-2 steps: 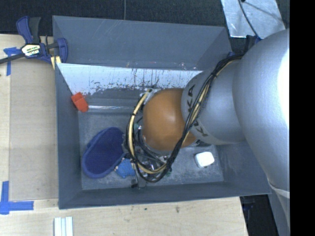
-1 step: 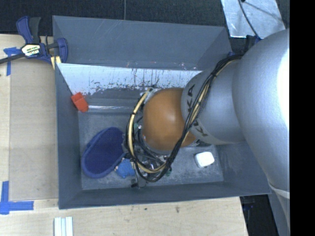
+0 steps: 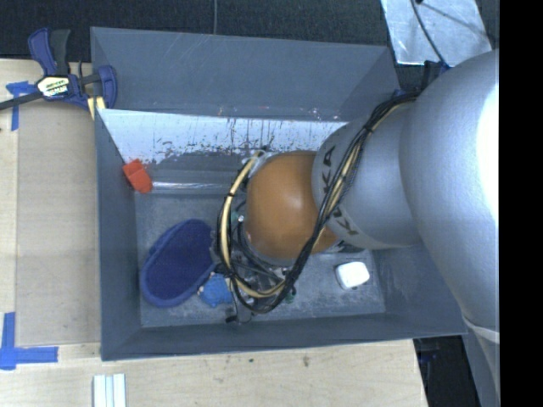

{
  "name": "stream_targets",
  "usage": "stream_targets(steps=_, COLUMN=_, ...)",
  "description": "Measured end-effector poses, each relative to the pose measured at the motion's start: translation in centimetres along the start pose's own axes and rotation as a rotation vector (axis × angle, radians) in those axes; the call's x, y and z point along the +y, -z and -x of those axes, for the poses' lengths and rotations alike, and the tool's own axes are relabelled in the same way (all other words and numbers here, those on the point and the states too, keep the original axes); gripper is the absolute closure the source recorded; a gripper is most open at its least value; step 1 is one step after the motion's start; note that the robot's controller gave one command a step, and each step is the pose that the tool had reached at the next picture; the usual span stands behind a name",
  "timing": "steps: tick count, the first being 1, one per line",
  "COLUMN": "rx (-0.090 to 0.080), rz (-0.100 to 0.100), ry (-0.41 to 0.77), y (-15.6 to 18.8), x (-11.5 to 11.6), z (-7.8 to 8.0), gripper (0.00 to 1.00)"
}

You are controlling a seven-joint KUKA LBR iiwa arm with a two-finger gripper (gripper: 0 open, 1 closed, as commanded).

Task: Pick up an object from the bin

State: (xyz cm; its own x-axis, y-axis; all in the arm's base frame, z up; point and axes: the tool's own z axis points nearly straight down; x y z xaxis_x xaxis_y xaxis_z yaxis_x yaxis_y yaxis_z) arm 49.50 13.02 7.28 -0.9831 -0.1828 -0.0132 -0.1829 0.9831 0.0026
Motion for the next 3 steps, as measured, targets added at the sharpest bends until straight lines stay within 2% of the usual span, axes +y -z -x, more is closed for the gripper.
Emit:
stream_targets(steps=1, rx=-0.001, rz=0.001, ry=-0.002, y=0.0, x=0.0, z=0.0, gripper=0.0)
stream_targets(steps=2, rx=-0.006, rz=0.001, ry=-0.003, y=0.3, x=-0.1, z=0.2, gripper=1.0)
stream_targets(steps=3, rx=0.007, rz=-0.002, ry=-0.006, y=3.8, x=-0.1, z=0.4, gripper=1.0)
